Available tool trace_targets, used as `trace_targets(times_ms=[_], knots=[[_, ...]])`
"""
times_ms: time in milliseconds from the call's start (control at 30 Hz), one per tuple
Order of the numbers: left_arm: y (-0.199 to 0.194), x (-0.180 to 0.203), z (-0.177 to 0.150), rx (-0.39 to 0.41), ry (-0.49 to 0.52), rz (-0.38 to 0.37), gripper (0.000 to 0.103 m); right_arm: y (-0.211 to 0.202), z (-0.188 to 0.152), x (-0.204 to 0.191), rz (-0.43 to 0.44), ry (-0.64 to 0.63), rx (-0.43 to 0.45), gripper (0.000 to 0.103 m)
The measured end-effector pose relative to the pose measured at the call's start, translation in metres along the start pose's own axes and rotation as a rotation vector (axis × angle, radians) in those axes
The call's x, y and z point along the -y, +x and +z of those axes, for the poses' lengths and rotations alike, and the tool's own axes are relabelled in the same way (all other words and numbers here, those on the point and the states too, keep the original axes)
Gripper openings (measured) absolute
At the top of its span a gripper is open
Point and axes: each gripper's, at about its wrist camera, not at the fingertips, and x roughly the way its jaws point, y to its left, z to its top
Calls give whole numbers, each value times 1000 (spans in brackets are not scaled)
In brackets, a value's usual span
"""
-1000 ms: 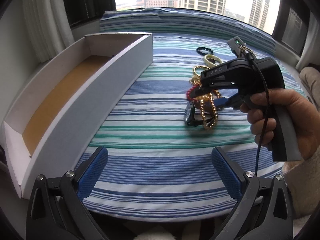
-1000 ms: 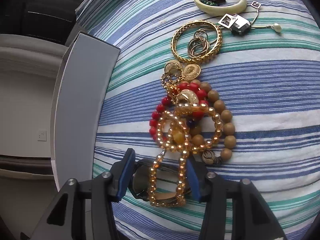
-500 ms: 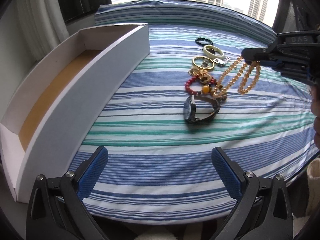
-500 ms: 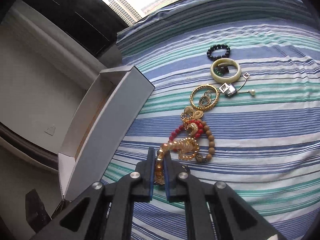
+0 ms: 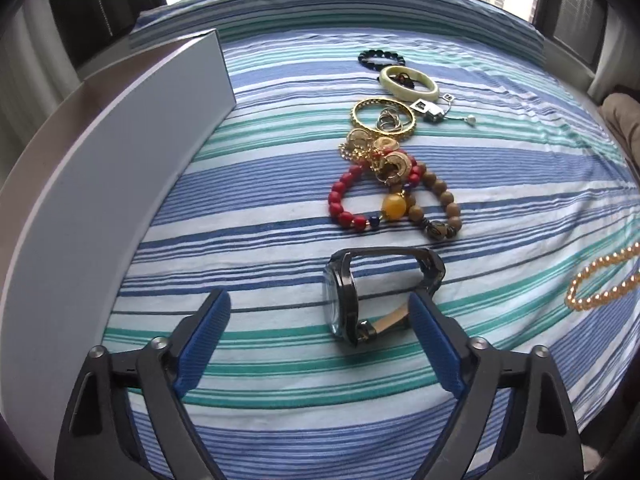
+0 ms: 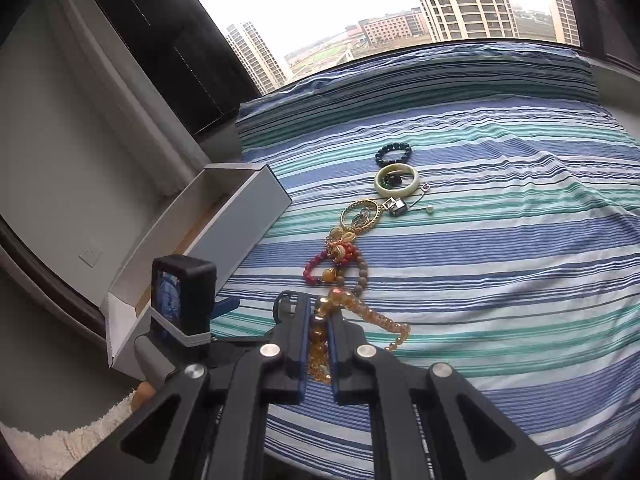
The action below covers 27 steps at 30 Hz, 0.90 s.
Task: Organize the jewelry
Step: 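Grasp the black watch with the left tool while the right tool holds the necklace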
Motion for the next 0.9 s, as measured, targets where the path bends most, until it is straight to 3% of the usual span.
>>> trace_targets(times_ms=[33, 67, 100, 167, 267, 633, 767, 900], knots=[[6, -2, 1, -15, -13, -7, 72, -1, -3, 0, -6, -4, 1, 8], [11, -3, 1, -32, -25, -11, 59, -1, -5, 1, -9, -6, -1, 8], [15, -3, 1, -49, -38, -15, 29, -1, -7, 2, -9, -6, -5, 8], [15, -4, -1, -51, -48, -2, 9, 1, -11, 4, -9, -1, -15, 8], [8, -9, -4, -64, -94, -4, 9, 4, -15, 5, -12, 2, -30, 8], [-42, -31, -4, 16, -105, 119, 9, 9, -13, -17, -4, -45, -37, 8], [-69, -49, -7, 29, -135, 59, 9, 17, -14, -34, -3, -84, -56, 8], [-122, -91, -11, 59, -198, -31, 9, 29, -5, -72, 28, -185, -75, 8]])
